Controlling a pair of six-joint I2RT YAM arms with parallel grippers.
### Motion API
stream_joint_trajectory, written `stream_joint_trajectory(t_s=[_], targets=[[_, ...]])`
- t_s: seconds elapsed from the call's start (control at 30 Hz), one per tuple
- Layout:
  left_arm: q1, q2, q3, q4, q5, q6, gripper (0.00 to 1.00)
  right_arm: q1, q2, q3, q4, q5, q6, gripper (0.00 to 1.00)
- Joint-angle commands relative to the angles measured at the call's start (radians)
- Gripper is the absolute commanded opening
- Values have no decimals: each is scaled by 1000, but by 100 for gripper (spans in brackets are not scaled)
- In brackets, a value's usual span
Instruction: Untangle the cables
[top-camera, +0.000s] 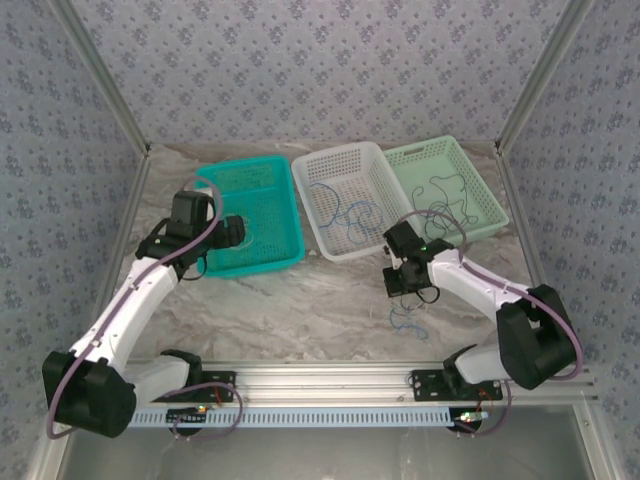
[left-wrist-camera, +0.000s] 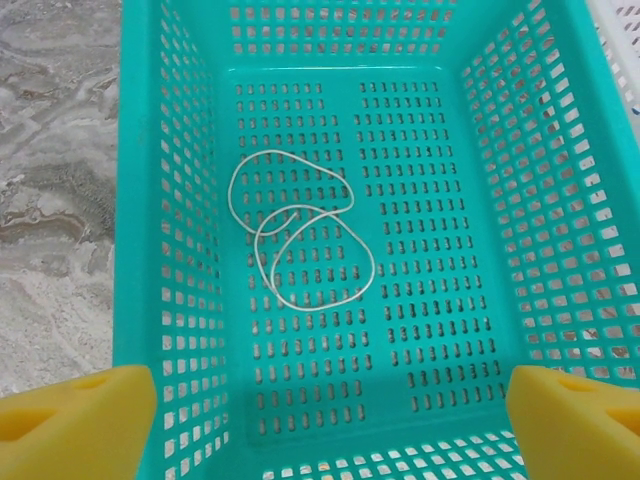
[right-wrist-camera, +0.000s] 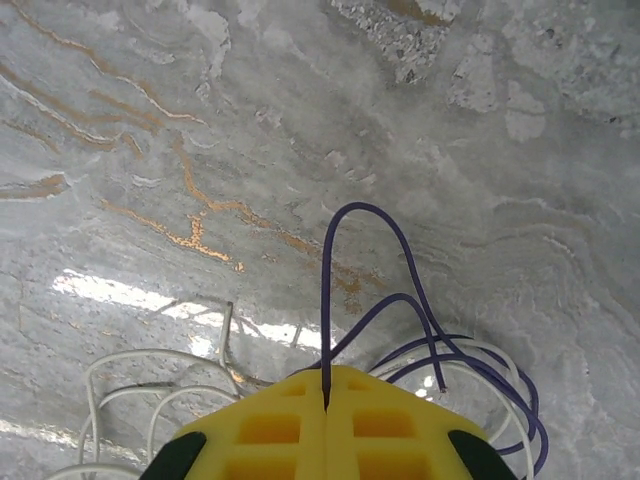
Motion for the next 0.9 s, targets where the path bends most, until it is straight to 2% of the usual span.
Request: stream_joint_trajectory(t_s=[0.0,0.17,0.3,0.7,0.87], targets=[[-17,-31,10,26,12,-13,91,12,-100,25,-55,15,14,0],[-75,-46,5,78,25,-5,91,14,-284,91,-164,-25,30,0],[-169,-33,5,154,46,20,91,8,-368,178,-222,-124,18,0],[-440,97,37,386,241,88,89,-7,-436,349,-229,-326,20,0],[-529,171,73,509,287,104,89,-9,-441,372,-223,-342,15,0]])
